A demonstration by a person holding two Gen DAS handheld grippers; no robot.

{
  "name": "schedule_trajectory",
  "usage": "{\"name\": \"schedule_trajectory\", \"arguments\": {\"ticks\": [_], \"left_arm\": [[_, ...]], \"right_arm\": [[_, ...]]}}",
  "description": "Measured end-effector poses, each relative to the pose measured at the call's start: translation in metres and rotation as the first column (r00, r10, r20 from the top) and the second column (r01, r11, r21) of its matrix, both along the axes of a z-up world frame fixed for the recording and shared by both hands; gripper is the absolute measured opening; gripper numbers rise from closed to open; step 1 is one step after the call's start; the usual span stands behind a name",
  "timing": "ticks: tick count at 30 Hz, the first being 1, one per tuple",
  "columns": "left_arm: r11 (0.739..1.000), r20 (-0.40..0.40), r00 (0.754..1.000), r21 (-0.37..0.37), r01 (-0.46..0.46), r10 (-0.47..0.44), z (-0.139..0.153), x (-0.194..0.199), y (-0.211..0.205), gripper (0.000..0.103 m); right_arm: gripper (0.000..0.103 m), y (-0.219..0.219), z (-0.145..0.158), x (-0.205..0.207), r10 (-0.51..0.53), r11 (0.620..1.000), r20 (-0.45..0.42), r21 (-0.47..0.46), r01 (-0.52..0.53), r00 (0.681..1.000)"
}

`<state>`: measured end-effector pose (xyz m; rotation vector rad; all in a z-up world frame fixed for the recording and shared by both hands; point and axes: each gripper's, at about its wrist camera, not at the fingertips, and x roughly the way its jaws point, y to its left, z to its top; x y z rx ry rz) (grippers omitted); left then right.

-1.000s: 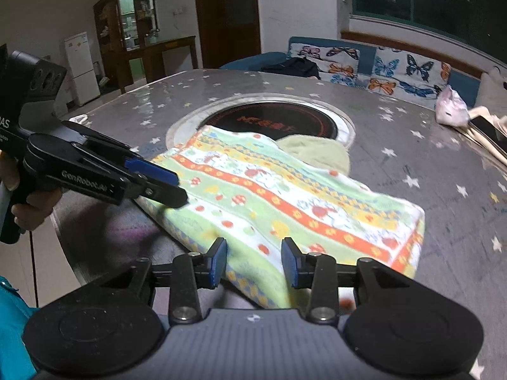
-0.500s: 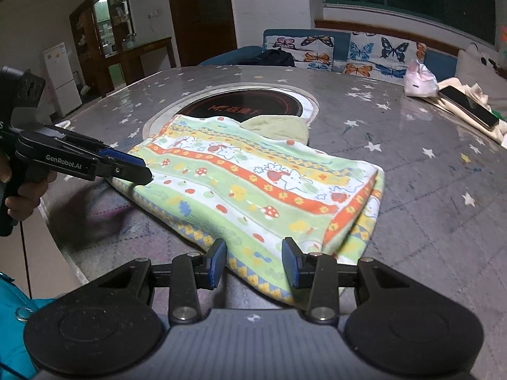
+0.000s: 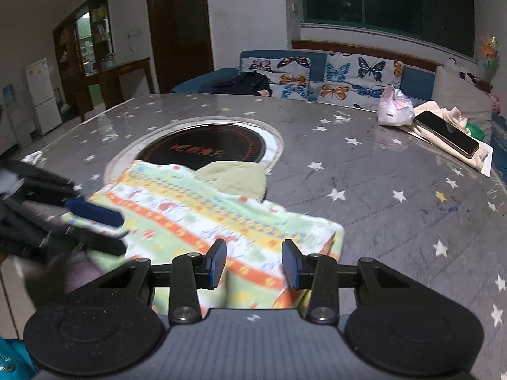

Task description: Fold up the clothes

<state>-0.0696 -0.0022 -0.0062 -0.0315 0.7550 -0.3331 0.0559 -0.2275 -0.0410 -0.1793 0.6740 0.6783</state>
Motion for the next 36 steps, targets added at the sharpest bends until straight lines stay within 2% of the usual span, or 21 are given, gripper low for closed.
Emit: {"name": "schedule_trajectory", "arguments": {"ticks": [10, 15, 20, 23, 27, 29, 36], "left_arm": [[0.999, -0.036, 0.999, 0.027, 0.035, -0.034, -0.015, 0.006, -0.011, 0.041], [0.999, -0.036, 0.999, 0.027, 0.031, -0.03, -0.016, 0.005, -0.011, 0.041], [1.0, -0.03, 0.999, 0.017, 0.022, -0.021, -0.012, 0.002, -0.008, 0.042], [1.0, -0.021, 1.0, 0.013, 0.008, -0.008, -0.008, -0.001, -0.004, 0.042], [1.0, -0.01, 1.0, 0.008, -0.015, 0.015, -0.002, -0.005, 0.003, 0.047], [0.999, -0.002, 0.999, 0.006, -0.039, 0.039, 0.001, -0.008, 0.009, 0.048], [0.992, -0.008, 0.992, -0.008, -0.123, 0.123, 0.003, -0.016, 0.033, 0.053]], "right_arm": [[0.039, -0.006, -0.024, 0.024, -0.06, 0.998, -0.042, -0.015, 0.059, 0.997], [0.039, -0.004, -0.019, 0.02, -0.057, 0.998, -0.025, -0.024, 0.057, 0.998], [0.04, 0.004, -0.008, 0.005, -0.007, 1.0, -0.013, -0.004, 0.007, 1.0], [0.045, 0.014, -0.006, -0.007, 0.04, 0.999, -0.011, 0.0, -0.04, 0.999], [0.054, 0.026, -0.004, -0.022, 0.102, 0.995, -0.008, 0.001, -0.102, 0.995], [0.055, 0.032, -0.005, -0.029, 0.125, 0.992, -0.005, -0.006, -0.125, 0.992], [0.06, 0.037, -0.012, -0.04, 0.134, 0.991, -0.018, -0.007, -0.134, 0.991]]}}
